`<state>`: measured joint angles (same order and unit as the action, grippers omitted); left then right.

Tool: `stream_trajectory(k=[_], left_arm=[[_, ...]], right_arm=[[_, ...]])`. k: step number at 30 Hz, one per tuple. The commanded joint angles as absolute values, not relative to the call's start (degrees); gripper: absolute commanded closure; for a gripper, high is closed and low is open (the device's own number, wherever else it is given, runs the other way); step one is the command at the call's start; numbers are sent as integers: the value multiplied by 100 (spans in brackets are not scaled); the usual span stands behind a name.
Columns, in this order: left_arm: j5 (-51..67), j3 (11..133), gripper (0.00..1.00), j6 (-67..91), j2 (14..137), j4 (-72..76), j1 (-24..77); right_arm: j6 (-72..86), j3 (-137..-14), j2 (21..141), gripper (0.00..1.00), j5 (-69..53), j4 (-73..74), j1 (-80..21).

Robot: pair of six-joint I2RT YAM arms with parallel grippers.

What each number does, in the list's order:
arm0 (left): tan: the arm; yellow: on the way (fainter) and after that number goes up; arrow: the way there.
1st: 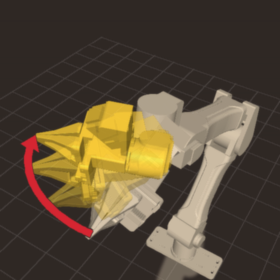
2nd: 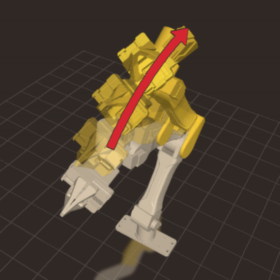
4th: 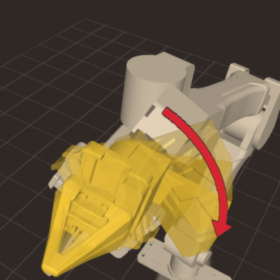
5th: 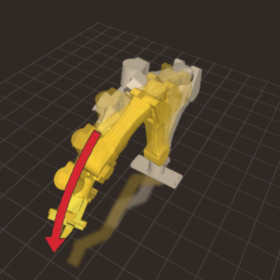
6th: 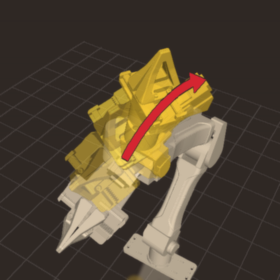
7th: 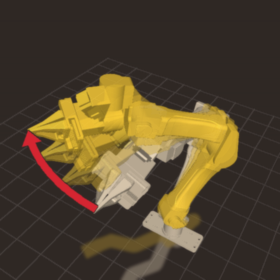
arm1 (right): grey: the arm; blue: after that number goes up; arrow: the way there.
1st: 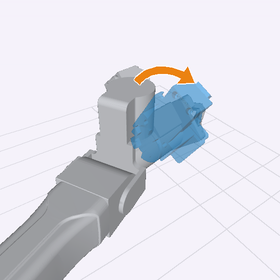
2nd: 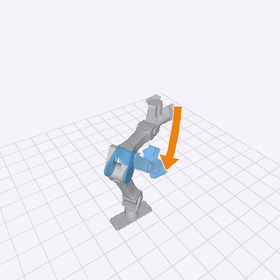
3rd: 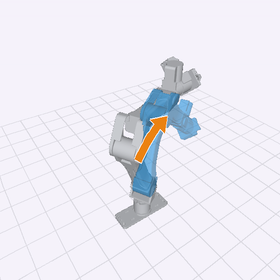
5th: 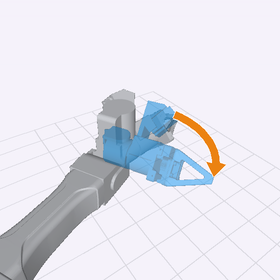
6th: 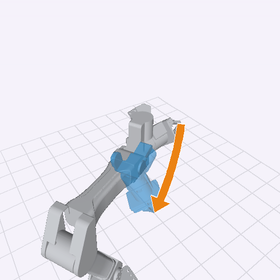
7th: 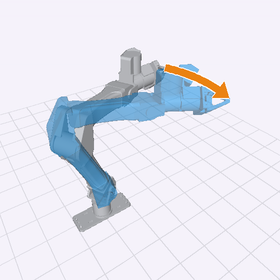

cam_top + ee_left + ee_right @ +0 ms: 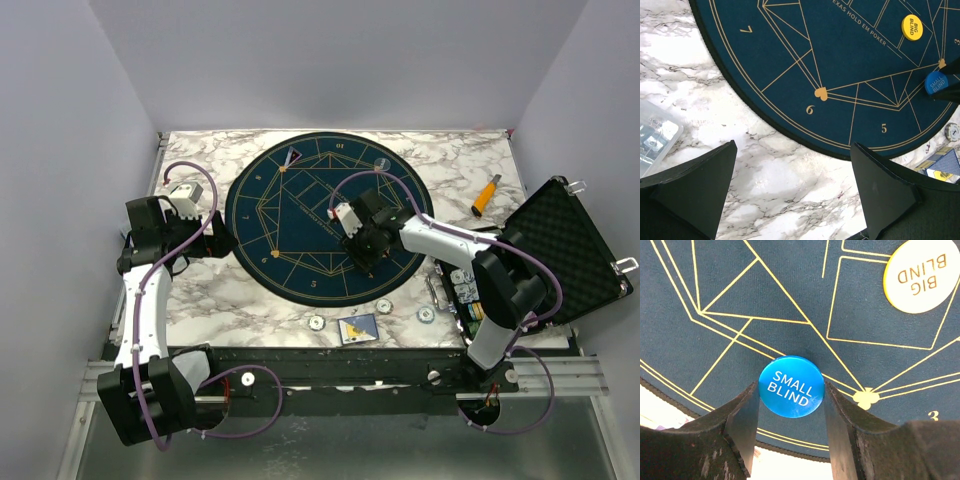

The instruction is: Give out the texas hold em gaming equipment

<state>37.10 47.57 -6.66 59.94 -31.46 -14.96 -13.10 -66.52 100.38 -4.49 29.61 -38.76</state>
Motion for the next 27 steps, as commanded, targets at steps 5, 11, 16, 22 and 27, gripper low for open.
stream_trajectory(k=[5, 11, 16, 22, 27], left_arm=[[3744, 4929, 2, -668, 5876, -3172, -1564], [3753, 4935, 2, -668, 5889, -3173, -1573], [3770, 4926, 2, -668, 5884, -3173, -1575], [3801, 4932, 2, -677, 5906, -3173, -1582], [3797, 4922, 1, -684, 5922, -3173, -1582]], right_arm=[[-1265, -6582, 10058, 38, -215, 2760, -3821], [-1227, -6842, 9949, 19, -307, 2820, -3777], [-1024, -7449, 10039, 19, -741, 2945, -3285], [-851, -8136, 10568, 19, -954, 3042, -2850], [-826, -8361, 11027, 18, -993, 2907, -2821]])
